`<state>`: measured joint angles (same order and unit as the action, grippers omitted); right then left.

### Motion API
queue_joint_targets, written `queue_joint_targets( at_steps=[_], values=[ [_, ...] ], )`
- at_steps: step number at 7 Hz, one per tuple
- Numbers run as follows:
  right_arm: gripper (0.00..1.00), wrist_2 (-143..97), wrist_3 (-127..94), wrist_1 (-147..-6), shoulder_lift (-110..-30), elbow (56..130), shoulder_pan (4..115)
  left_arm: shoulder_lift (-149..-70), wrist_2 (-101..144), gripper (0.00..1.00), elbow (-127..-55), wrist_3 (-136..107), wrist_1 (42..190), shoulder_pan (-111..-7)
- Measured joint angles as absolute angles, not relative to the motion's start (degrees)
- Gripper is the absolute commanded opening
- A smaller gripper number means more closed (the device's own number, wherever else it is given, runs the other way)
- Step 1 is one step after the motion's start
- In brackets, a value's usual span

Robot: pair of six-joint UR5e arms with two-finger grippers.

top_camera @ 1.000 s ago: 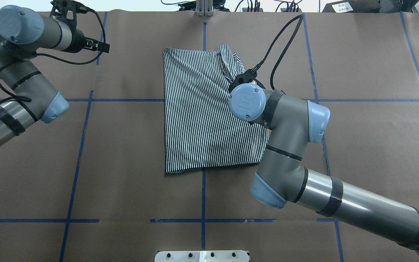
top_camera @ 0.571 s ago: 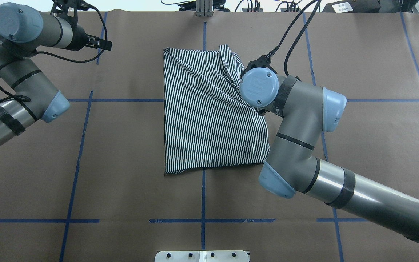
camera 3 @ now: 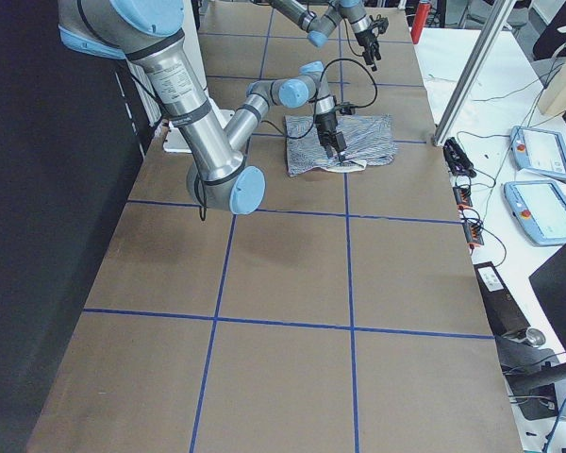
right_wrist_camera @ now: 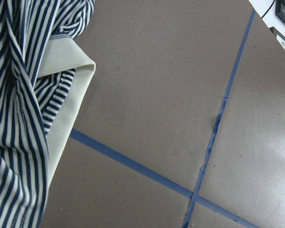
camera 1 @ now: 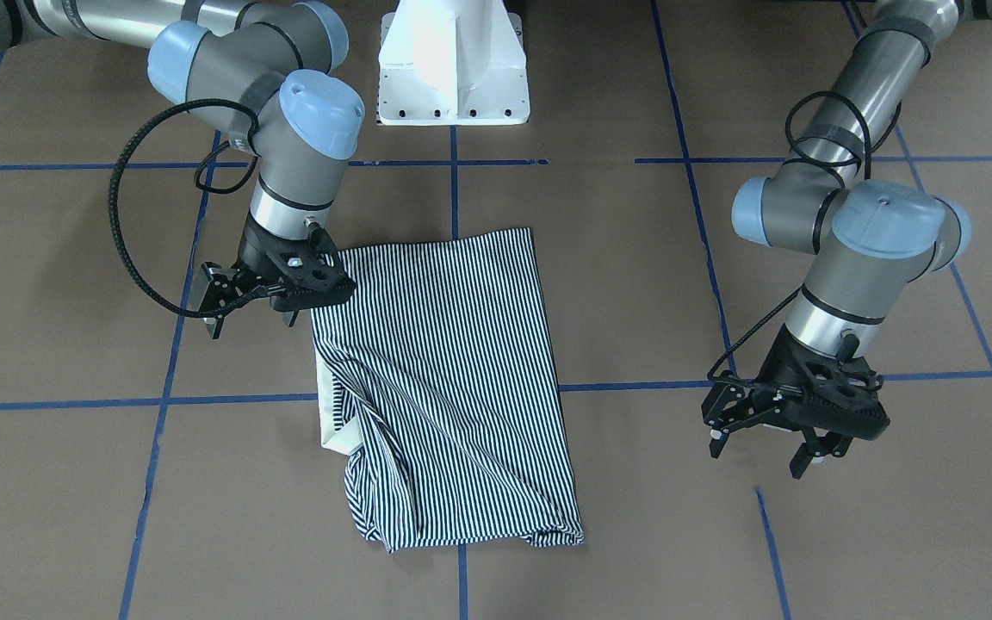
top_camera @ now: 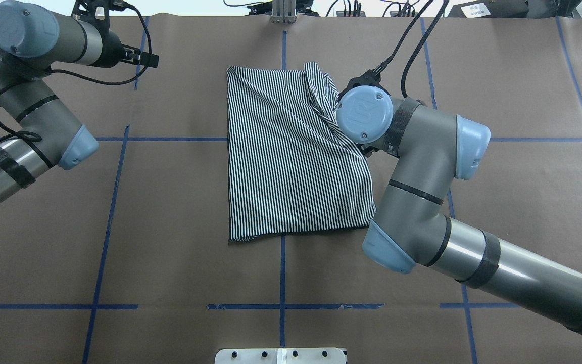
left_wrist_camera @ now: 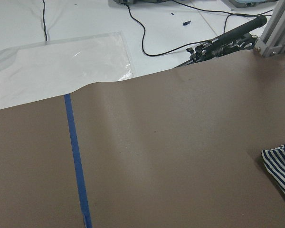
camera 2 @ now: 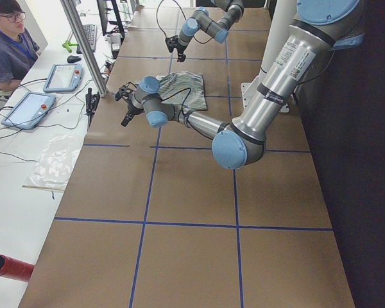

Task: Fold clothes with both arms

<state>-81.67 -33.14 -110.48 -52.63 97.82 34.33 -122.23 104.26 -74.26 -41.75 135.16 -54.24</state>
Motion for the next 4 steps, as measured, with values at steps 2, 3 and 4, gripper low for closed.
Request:
queue_joint_targets(
  at_steps=[2, 3, 4],
  values=[
    [1.00, -81.78, -32.27, -110.40, -52.39, 97.81, 34.58, -121.72, 106.68, 1.00, -74.54, -41.83, 135.11, -54.24],
    [1.00, -82.41, -31.89, -109.85, -52.01, 97.73, 34.65, -121.30, 108.01, 1.00, -74.79, -42.07, 134.90, -54.26],
    [1.00, -83.53, -31.91, -109.25, -51.08, 97.63, 34.68, -120.87, 108.51, 1.00, -74.86, -42.33, 134.61, -54.22]
  ],
)
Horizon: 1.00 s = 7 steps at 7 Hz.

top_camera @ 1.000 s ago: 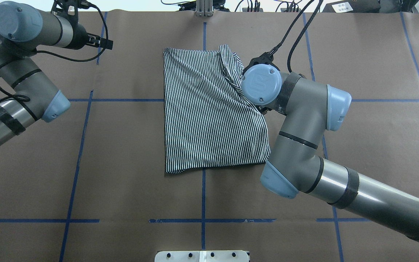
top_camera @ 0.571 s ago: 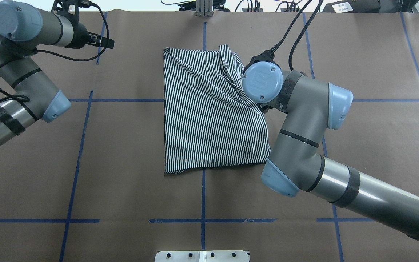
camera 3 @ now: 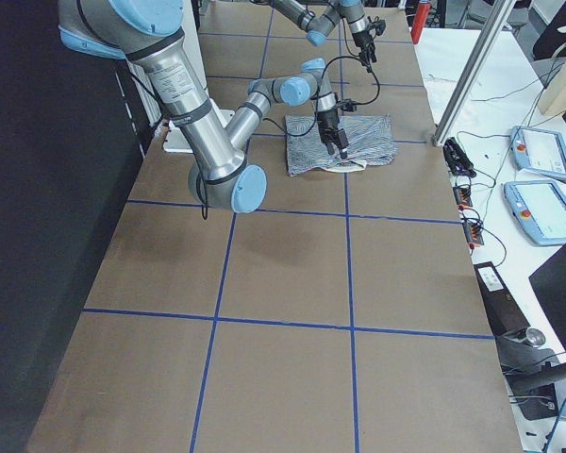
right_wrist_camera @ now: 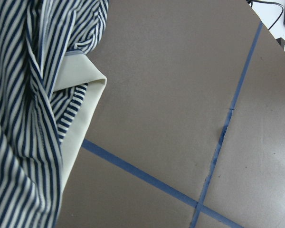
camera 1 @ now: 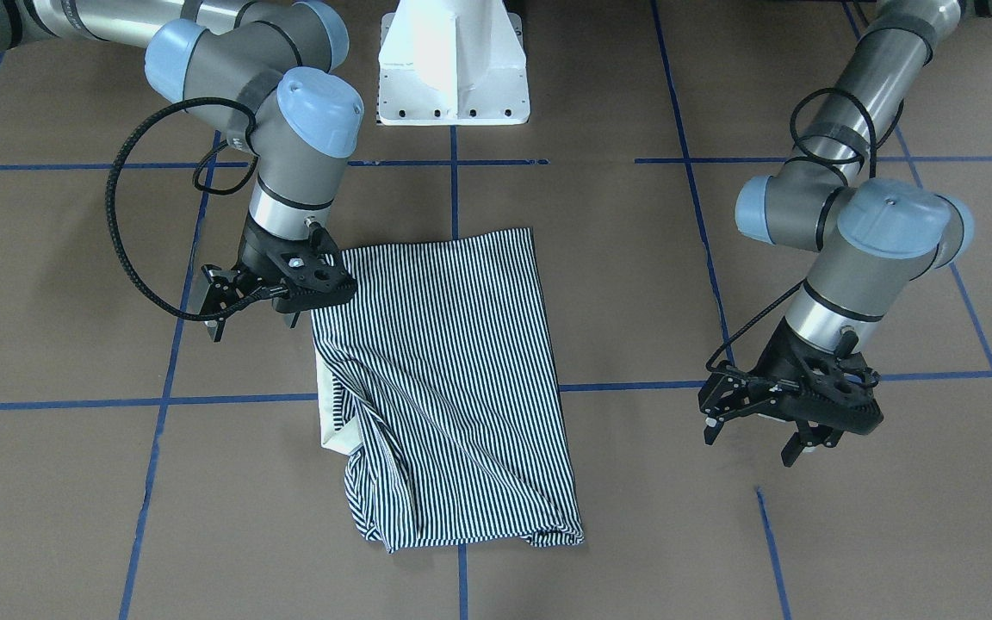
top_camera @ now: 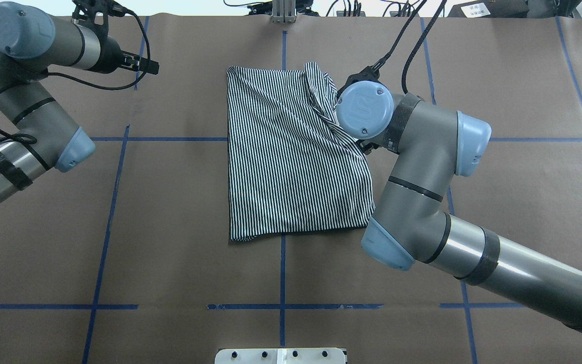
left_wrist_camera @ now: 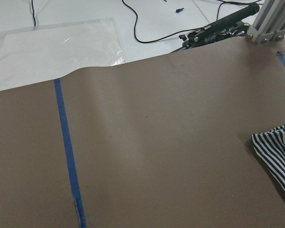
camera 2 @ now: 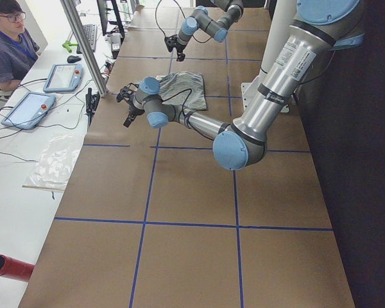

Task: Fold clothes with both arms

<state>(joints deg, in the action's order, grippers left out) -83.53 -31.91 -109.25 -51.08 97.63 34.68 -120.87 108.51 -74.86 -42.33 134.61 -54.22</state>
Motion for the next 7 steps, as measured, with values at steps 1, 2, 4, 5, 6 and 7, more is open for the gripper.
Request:
queue_joint_targets(
  at_steps=[1, 2, 4, 5, 6, 7],
  values=[
    [1.00, -84.55, -32.33, -108.77, -49.59, 97.46, 34.71, -120.39, 108.69, 1.00, -74.75, -42.50, 134.43, -54.18],
    [1.00, -84.97, -32.72, -107.74, -48.10, 96.49, 34.70, -120.19, 108.77, 1.00, -74.59, -42.58, 134.35, -54.12],
    [0.95, -85.13, -33.28, -102.13, -42.23, 87.25, 34.66, -120.15, 108.89, 1.00, -74.61, -43.48, 134.32, -54.04],
    [0.88, -85.08, -34.12, -98.80, -37.94, 80.20, 34.68, -120.16, 108.94, 1.00, -74.69, -45.23, 134.35, -53.76],
    [0.80, -84.96, -34.77, -95.92, -34.79, 74.44, 34.86, -120.20, 108.95, 1.00, -74.75, -46.60, 134.49, -53.24],
    [0.72, -84.81, -34.17, -94.11, -33.32, 70.90, 35.27, -120.20, 108.92, 1.00, -74.78, -47.45, 134.75, -52.74]
  ],
)
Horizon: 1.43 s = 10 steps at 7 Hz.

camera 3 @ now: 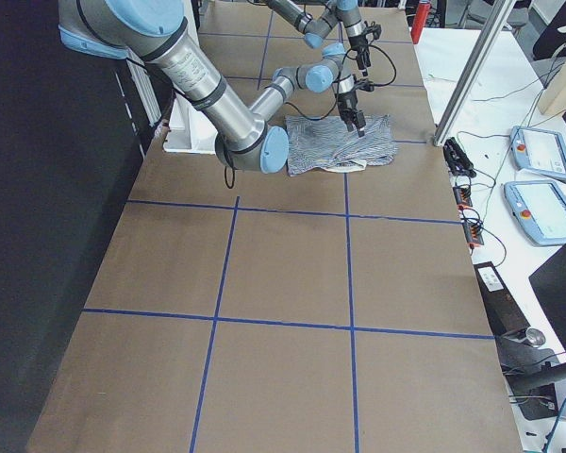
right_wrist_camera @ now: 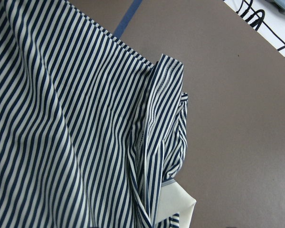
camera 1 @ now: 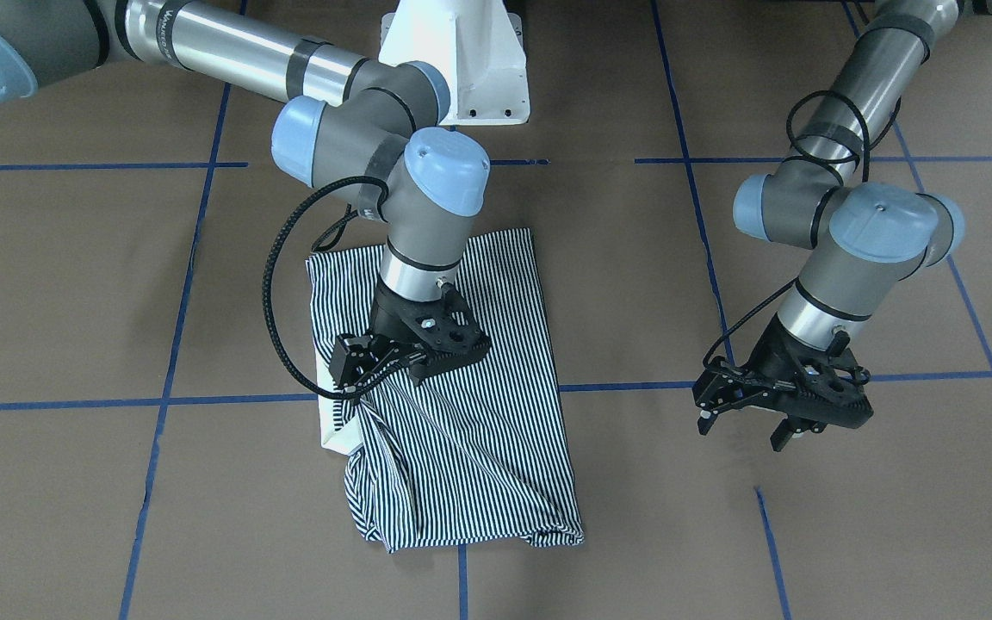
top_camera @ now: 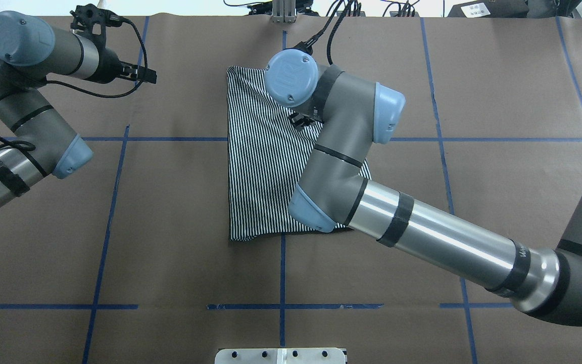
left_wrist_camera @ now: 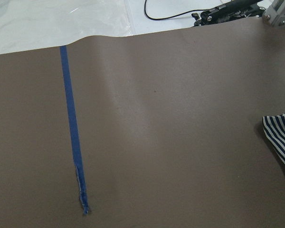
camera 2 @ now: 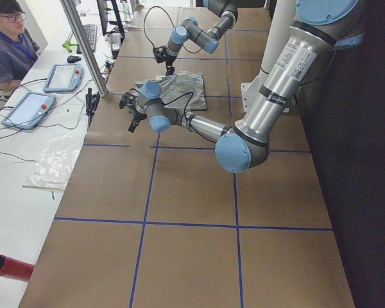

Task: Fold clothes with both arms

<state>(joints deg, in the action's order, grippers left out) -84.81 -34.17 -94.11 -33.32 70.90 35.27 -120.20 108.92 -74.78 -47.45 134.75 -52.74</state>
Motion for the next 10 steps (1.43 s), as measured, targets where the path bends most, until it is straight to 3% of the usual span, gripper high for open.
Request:
queue_joint_targets(
  at_steps=[3, 7, 10],
  values=[
    [0.56, -85.15, -30.50, -92.31, -32.99, 66.70, 36.33, -120.11, 108.90, 1.00, -74.79, -48.89, 135.10, -52.07],
    [0.55, -86.10, -30.38, -92.11, -34.13, 65.95, 35.80, -120.06, 108.90, 1.00, -74.76, -50.03, 135.17, -51.30],
    [0.00, -86.05, -30.71, -91.97, -34.26, 65.67, 34.55, -120.06, 108.90, 1.00, -74.79, -50.27, 135.18, -51.08]
  ],
)
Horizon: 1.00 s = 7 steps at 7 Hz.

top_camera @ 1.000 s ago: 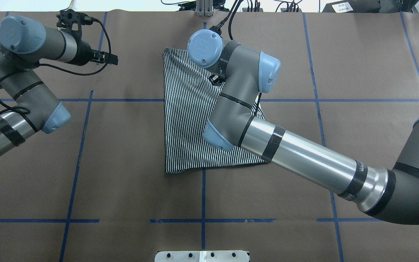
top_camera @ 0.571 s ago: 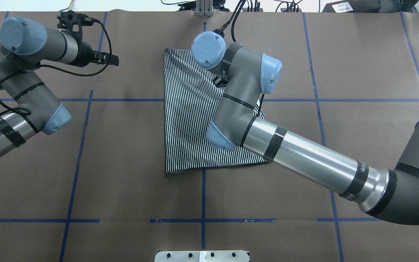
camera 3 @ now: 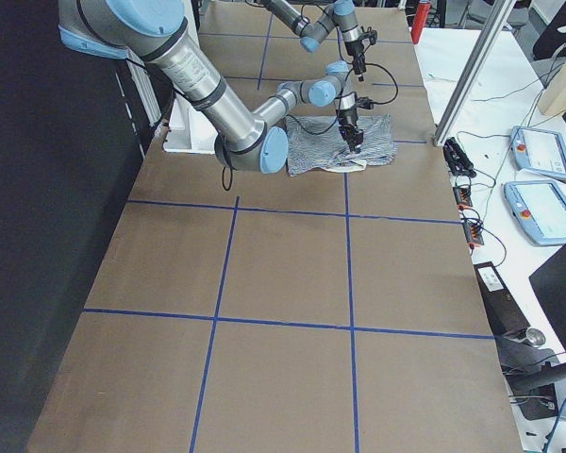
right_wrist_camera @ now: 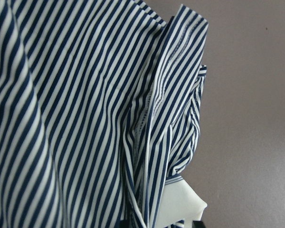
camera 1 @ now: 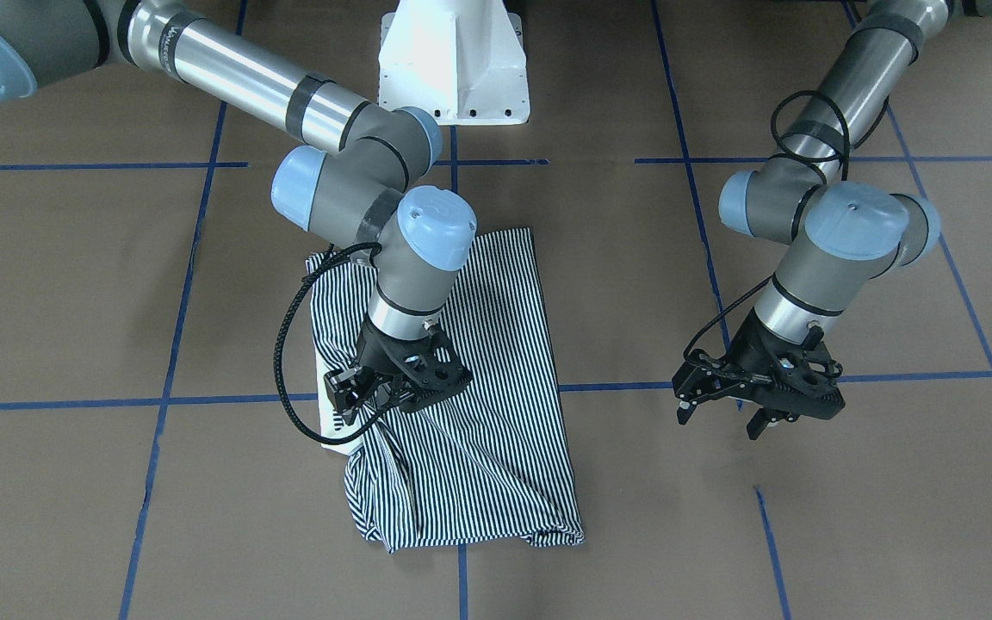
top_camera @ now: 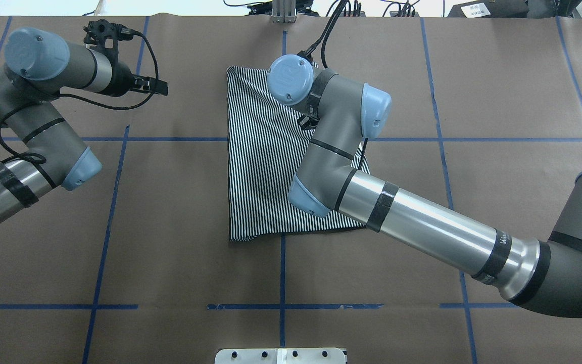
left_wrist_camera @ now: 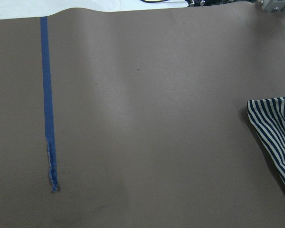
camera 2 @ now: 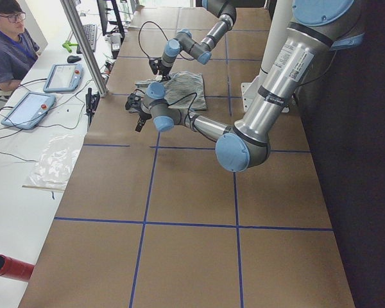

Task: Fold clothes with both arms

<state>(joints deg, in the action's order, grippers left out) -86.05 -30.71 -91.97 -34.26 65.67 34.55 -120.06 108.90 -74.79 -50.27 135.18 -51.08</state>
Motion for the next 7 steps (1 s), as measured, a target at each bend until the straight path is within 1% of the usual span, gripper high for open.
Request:
queue_joint_targets(
  at_steps=[5, 6, 7],
  values=[
    [0.00, -85.90, -30.14, -92.10, -34.43, 65.99, 34.95, -120.06, 108.98, 1.00, -75.27, -51.98, 135.26, -50.64],
    [0.00, -85.99, -30.04, -92.33, -35.08, 66.57, 35.74, -120.06, 108.98, 1.00, -75.45, -52.07, 135.26, -50.63],
    [0.00, -85.94, -29.92, -92.39, -37.54, 68.72, 36.43, -120.06, 108.98, 1.00, -75.64, -52.10, 135.26, -50.63]
  ],
)
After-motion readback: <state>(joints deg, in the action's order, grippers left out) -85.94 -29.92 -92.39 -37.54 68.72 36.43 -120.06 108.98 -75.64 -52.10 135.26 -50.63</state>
